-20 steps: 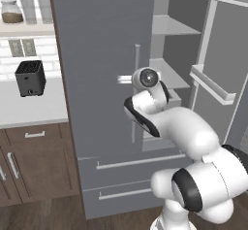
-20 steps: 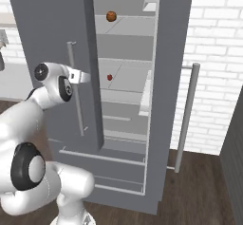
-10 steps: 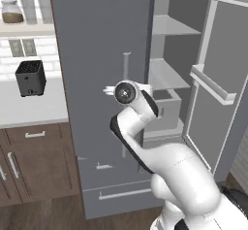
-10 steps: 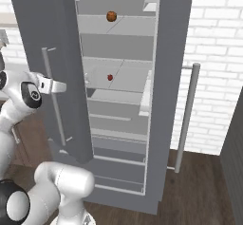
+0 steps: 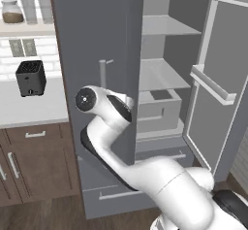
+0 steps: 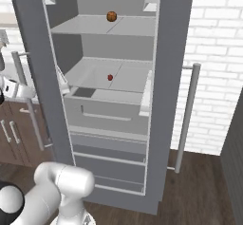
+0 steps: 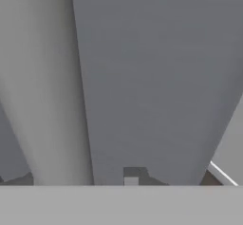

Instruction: Take the strawberry from the fridge and place it on top of the pancake, located on the dining counter.

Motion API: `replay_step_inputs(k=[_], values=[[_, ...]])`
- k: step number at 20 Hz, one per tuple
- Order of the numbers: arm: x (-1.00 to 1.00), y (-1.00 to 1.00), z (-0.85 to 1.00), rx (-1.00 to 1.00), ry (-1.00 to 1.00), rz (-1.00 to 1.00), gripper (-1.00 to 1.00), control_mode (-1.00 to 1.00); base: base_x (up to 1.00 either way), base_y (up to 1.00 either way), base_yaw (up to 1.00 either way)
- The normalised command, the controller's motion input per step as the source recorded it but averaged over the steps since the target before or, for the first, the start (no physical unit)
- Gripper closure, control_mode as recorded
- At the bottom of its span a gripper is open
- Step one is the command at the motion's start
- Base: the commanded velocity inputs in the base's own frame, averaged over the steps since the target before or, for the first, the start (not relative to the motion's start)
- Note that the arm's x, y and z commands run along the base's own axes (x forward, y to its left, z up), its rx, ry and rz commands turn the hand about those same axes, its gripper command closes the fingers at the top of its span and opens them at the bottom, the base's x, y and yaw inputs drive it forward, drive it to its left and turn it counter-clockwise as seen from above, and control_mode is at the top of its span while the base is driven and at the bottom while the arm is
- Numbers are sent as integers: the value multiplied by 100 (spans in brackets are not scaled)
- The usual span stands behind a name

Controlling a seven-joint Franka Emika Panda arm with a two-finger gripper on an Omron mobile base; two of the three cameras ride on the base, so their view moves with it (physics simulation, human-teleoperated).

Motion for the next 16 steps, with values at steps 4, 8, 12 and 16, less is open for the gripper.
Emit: replay_step_inputs(k=[4, 8, 12, 16], values=[[-3, 43, 0, 0, 1, -8, -100, -100, 0, 0, 0], [0, 52, -3, -2, 0, -2, -100, -100, 0, 0, 0], [0, 60, 0, -4, 0, -9, -100, -100, 0, 0, 0], [-5, 32, 0, 0, 0, -21, -100, -100, 0, 0, 0]])
